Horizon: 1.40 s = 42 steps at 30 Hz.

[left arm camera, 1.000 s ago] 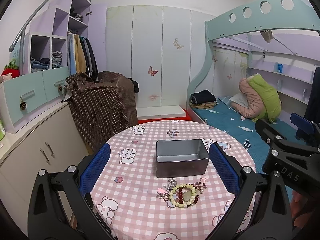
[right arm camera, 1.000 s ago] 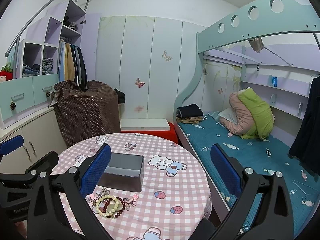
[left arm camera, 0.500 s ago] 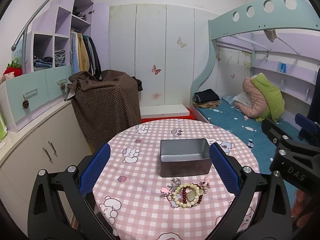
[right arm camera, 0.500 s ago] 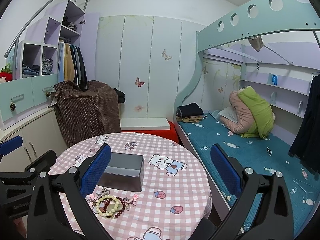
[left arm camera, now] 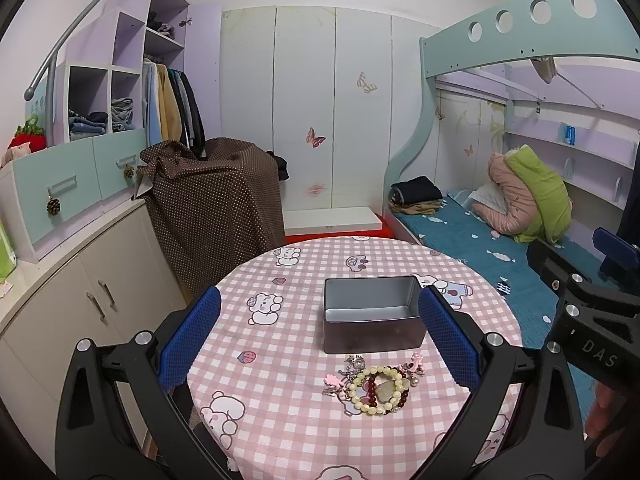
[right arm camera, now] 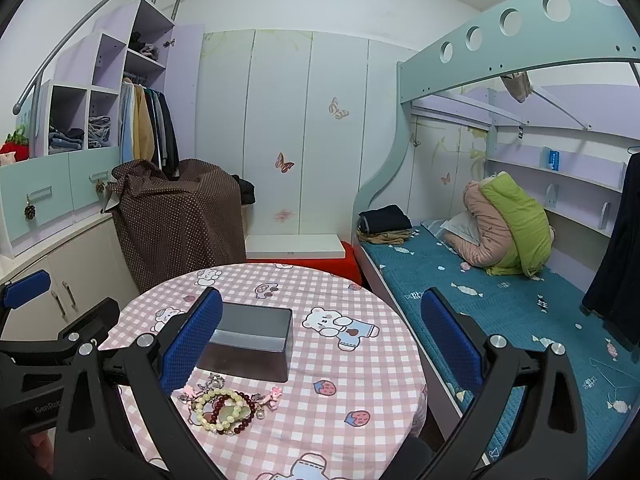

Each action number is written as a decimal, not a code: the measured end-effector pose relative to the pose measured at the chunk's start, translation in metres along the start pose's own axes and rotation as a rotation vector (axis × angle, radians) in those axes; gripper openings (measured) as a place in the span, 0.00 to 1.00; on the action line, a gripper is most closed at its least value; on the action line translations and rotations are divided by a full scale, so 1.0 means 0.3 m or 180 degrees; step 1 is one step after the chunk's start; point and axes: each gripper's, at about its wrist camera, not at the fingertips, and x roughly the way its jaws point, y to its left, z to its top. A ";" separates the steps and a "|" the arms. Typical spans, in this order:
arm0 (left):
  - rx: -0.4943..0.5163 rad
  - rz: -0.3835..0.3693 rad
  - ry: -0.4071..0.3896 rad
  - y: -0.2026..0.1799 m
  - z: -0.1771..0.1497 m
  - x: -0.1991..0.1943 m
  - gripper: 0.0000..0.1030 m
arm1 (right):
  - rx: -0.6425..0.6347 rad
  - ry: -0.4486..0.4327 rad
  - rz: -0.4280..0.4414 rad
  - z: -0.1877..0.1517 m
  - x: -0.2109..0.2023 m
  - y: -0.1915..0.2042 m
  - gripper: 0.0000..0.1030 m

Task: Organize jewelry

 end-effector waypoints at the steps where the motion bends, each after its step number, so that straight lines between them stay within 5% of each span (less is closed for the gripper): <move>1: 0.0000 -0.0001 0.0003 -0.003 -0.001 0.000 0.95 | 0.0015 -0.0011 0.0002 -0.001 -0.001 0.000 0.93; 21: -0.0021 0.0046 0.0052 0.019 0.002 0.025 0.95 | -0.0222 -0.0039 -0.0052 -0.002 0.012 0.016 0.93; 24: -0.0011 0.0033 0.0108 0.021 -0.002 0.044 0.95 | -0.0302 0.0227 -0.0056 -0.005 0.046 0.017 0.93; 42: -0.0044 0.0059 0.0877 0.077 -0.139 0.267 0.95 | -0.0280 0.0748 -0.0096 -0.114 0.194 -0.012 0.93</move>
